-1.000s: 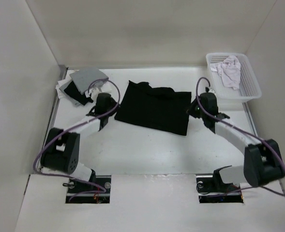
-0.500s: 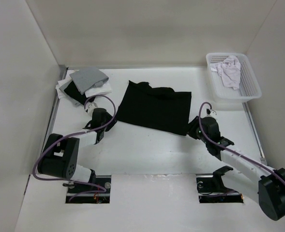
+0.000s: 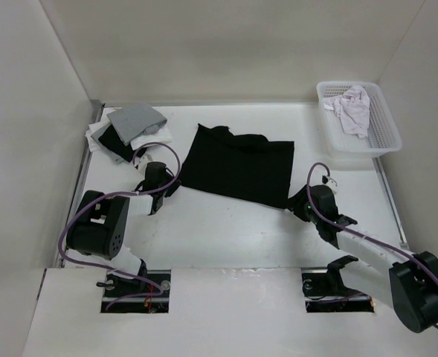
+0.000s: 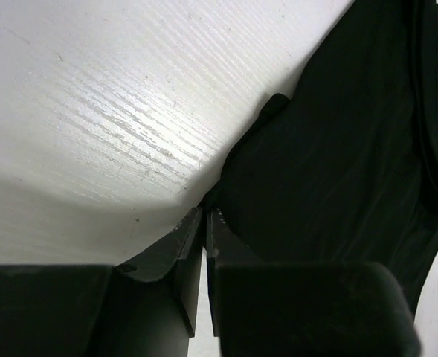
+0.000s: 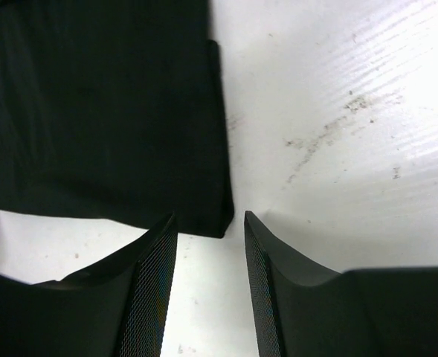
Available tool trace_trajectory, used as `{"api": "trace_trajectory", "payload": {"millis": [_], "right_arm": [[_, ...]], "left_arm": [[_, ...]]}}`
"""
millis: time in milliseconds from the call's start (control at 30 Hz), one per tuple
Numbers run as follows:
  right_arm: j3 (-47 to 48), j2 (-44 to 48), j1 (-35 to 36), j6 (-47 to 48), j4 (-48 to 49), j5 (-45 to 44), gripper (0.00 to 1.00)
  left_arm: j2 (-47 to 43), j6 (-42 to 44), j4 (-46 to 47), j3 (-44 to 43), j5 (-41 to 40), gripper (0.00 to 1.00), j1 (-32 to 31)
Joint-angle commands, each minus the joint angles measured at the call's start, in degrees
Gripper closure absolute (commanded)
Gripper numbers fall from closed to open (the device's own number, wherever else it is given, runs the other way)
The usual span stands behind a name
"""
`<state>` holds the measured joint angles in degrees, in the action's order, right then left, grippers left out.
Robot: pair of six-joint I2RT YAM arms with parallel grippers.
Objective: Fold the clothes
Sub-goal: Fold the tank top
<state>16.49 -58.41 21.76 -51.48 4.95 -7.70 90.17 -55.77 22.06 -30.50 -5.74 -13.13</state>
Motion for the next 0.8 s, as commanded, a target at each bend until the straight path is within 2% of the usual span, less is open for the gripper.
{"api": "trace_trajectory", "payload": {"millis": [0, 300, 600, 700, 767], "right_arm": [[0.47, -2.75, -0.1, -1.69, 3.92, -1.52, 0.54], [2.58, -9.79, -0.1, -5.64, 6.83, -0.64, 0.64], [4.25, -14.44, -0.1, -7.22, 7.0, 2.78, 0.86], [3.73, -16.03, -0.1, -8.28, 9.98, 3.57, 0.97], [3.29, -14.55, 0.43, -8.46, 11.04, 2.61, 1.0]], "left_arm": [[0.36, -0.57, 2.98, -0.88, -0.06, 0.96, 0.69], [1.85, -1.1, 4.65, 0.18, 0.55, 0.97, 0.34], [0.97, -1.27, 4.92, 0.44, 1.08, 0.98, 0.78], [1.32, -1.8, 5.88, 0.27, 1.52, 0.99, 0.78], [0.54, -2.15, 6.32, 0.62, 2.57, 1.0, 0.87]]}}
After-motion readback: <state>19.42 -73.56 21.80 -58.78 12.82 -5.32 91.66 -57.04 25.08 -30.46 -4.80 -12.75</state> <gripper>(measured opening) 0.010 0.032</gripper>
